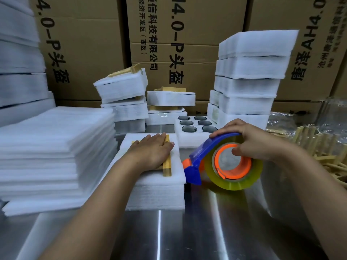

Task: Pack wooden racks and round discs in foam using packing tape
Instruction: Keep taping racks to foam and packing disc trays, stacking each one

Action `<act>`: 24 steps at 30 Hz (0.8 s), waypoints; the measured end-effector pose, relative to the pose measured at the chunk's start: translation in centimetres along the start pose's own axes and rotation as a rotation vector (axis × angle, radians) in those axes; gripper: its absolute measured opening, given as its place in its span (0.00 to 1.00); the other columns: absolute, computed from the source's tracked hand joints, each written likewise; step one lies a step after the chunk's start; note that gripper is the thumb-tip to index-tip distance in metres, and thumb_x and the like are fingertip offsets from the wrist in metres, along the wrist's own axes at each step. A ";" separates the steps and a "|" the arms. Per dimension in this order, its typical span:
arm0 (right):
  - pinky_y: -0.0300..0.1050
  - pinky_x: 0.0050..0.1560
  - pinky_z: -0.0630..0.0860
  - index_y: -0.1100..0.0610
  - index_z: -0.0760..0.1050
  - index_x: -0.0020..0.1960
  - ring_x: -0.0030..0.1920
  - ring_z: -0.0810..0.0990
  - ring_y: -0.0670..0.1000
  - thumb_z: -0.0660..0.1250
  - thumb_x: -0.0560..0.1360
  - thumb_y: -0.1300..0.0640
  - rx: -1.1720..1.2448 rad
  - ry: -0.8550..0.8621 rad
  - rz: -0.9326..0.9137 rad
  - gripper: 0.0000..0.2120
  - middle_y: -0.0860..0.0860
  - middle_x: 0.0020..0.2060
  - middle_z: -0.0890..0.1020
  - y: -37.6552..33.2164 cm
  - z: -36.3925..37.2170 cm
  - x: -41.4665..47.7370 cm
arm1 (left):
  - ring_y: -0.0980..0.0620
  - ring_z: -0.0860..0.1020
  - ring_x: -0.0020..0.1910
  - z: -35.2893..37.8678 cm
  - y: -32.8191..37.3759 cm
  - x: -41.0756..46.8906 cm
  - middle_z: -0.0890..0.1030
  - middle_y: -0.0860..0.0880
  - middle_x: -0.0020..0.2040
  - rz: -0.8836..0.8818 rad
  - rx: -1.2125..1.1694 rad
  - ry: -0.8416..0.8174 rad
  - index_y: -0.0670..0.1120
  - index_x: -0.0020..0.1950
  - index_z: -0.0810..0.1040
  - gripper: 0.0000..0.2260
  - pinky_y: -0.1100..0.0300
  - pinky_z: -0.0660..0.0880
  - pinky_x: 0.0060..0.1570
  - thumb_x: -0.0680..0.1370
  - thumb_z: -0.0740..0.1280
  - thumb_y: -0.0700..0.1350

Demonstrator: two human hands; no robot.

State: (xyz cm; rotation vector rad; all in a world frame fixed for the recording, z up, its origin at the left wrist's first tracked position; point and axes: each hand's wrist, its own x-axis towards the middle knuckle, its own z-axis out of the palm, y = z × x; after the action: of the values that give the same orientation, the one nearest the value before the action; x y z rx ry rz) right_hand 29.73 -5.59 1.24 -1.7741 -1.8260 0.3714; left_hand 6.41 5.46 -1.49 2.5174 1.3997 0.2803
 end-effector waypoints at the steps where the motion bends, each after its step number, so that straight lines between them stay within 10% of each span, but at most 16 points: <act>1: 0.43 0.39 0.77 0.30 0.76 0.52 0.46 0.78 0.52 0.62 0.69 0.73 -0.005 -0.007 -0.011 0.35 0.40 0.52 0.68 0.1 0.0 -0.3 | 0.52 0.48 0.77 0.0 0.0 0.0 0.50 0.54 0.78 0.000 -0.001 0.001 0.52 0.78 0.49 0.25 0.50 0.47 0.74 0.82 0.46 0.58; 8: 0.30 0.34 0.70 0.32 0.73 0.53 0.40 0.74 0.37 0.58 0.70 0.73 -0.217 -0.056 -0.062 0.34 0.38 0.52 0.65 -2.4 -1.3 0.0 | 0.52 0.48 0.77 0.2 -0.2 0.1 0.51 0.54 0.78 0.004 -0.001 0.017 0.53 0.78 0.49 0.25 0.50 0.47 0.73 0.81 0.46 0.58; 16: 0.35 0.33 0.70 0.32 0.70 0.56 0.44 0.76 0.49 0.59 0.71 0.70 -0.466 -0.123 -0.001 0.32 0.45 0.57 0.64 -5.0 -2.0 2.3 | 0.51 0.49 0.77 0.2 -0.2 0.0 0.52 0.53 0.78 0.010 -0.011 0.019 0.53 0.78 0.50 0.25 0.50 0.48 0.73 0.81 0.46 0.58; 24: 0.28 0.33 0.69 0.32 0.71 0.55 0.40 0.74 0.39 0.58 0.70 0.72 -0.413 -0.102 -0.073 0.34 0.44 0.56 0.65 -4.4 -1.8 1.2 | 0.51 0.50 0.77 0.1 -0.1 -0.1 0.52 0.53 0.78 0.012 -0.018 0.024 0.53 0.78 0.50 0.25 0.50 0.48 0.74 0.81 0.47 0.58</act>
State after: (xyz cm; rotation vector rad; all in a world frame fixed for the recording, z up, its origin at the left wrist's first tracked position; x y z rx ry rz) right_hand 27.16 -5.13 5.34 -1.9769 -2.1526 0.0565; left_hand 6.33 5.38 -1.62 2.5172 1.3850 0.3248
